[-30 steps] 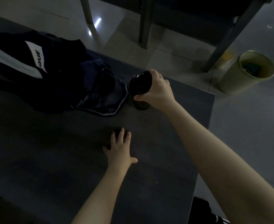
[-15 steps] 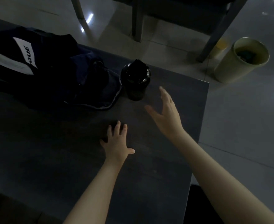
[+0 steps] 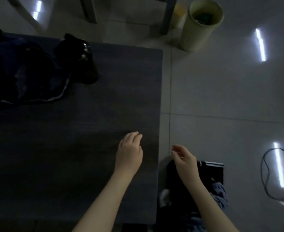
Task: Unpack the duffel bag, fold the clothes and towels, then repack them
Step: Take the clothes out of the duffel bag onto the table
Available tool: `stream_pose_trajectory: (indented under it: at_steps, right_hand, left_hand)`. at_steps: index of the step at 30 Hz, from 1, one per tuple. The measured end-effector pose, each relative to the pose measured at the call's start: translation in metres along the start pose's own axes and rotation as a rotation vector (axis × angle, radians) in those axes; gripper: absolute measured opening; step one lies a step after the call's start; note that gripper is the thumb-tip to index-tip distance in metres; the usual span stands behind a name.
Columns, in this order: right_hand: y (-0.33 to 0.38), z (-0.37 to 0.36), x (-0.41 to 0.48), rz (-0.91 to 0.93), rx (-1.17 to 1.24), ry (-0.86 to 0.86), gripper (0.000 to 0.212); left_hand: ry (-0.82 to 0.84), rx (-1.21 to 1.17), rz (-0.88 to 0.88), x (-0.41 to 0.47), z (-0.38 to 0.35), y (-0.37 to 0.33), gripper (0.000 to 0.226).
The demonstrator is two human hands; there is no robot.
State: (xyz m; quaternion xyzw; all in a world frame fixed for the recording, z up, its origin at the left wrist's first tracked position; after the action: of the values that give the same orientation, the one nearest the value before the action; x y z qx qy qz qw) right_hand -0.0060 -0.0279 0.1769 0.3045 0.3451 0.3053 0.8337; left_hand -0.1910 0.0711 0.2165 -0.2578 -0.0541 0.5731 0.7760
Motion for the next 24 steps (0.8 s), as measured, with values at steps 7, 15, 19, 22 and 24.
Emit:
stream_pose_trajectory:
  at_steps: [7,15,19,22,24]
  right_hand:
    - [-0.111,0.064,-0.041,-0.252,0.037,-0.118,0.019]
    - [-0.268,0.083,-0.065,-0.564,0.106,-0.138,0.036]
    - [-0.351,0.077,-0.067,-0.657,0.164,-0.130,0.048]
    - [-0.410,0.078,-0.065,-0.691,0.158,-0.140,0.057]
    - [-0.451,0.081,-0.063,-0.705,0.077,-0.131,0.059]
  left_hand:
    - [0.126,0.002,-0.363,-0.052,-0.094,-0.106,0.041]
    - [0.446,0.102,-0.325,-0.066,-0.232,-0.135,0.045]
    - [0.582,0.195,-0.249,-0.075,-0.320,-0.124,0.048]
    - [0.667,0.227,-0.188,-0.089,-0.384,-0.114,0.051]
    - [0.695,0.224,-0.167,-0.098,-0.420,-0.109,0.052]
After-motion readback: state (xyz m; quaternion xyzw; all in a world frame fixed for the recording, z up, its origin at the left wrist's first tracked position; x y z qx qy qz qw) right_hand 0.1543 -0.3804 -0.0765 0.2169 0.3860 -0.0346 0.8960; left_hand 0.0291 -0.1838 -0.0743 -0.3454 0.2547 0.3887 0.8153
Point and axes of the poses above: each hand's wrist, its own x-axis towards the middle knuckle, its own z-axis out of the back of the hand, y = z × x, the point moved 10 cm from there along x, towards the middle knuckle, and after that the axes turned 5 degrees about -y, right-handed, at the moved point
